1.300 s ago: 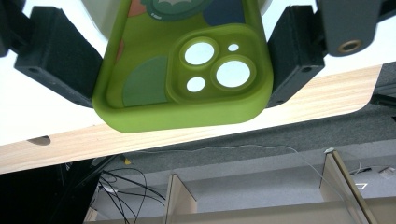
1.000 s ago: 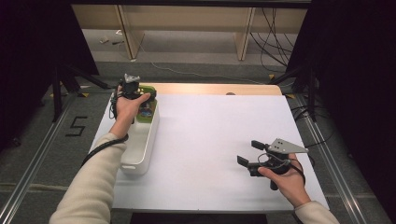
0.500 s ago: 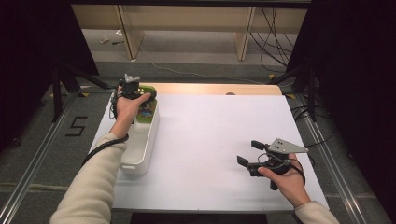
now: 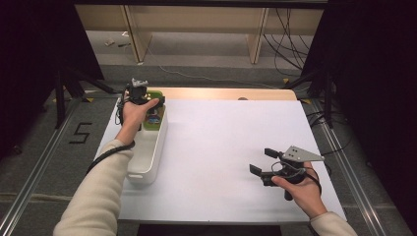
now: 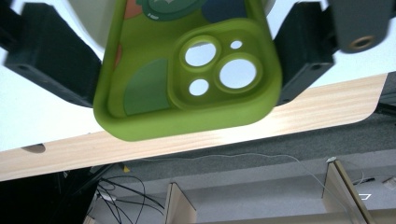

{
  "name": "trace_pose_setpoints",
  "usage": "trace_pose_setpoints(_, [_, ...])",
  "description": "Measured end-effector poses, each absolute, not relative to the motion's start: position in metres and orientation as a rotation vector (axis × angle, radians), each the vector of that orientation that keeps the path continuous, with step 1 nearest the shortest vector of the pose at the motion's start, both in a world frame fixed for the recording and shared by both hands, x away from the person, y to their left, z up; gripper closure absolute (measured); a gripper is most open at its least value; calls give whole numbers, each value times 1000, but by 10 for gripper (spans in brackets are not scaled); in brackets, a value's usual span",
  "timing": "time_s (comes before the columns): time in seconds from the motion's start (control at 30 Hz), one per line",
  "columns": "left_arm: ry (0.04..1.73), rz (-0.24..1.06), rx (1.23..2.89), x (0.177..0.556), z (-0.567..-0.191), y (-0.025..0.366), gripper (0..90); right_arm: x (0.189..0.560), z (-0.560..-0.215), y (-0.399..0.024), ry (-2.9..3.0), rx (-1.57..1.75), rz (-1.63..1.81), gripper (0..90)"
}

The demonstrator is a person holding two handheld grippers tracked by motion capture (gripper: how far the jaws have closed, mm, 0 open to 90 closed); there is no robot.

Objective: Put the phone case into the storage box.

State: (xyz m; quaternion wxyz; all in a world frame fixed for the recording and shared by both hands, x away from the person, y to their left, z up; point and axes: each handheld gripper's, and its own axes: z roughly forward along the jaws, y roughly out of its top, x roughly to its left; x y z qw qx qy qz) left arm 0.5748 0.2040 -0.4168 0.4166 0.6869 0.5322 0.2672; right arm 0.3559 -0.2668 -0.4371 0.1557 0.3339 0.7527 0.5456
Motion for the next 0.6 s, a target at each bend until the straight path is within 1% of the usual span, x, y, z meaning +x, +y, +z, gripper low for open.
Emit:
trace_pose_setpoints(0.1, [1339, 677, 1733, 575, -418, 204, 70, 356, -437, -267, 2158, 956, 1563, 126])
trace_pose_setpoints(0.2, [1343, 688, 1730, 576, -418, 203, 3, 356, -437, -267, 2161, 957, 1561, 126])
trace_pose_setpoints(0.6, [1328, 716, 1717, 575, -409, 199, 0, 356, -438, -267, 2166, 960, 1560, 126])
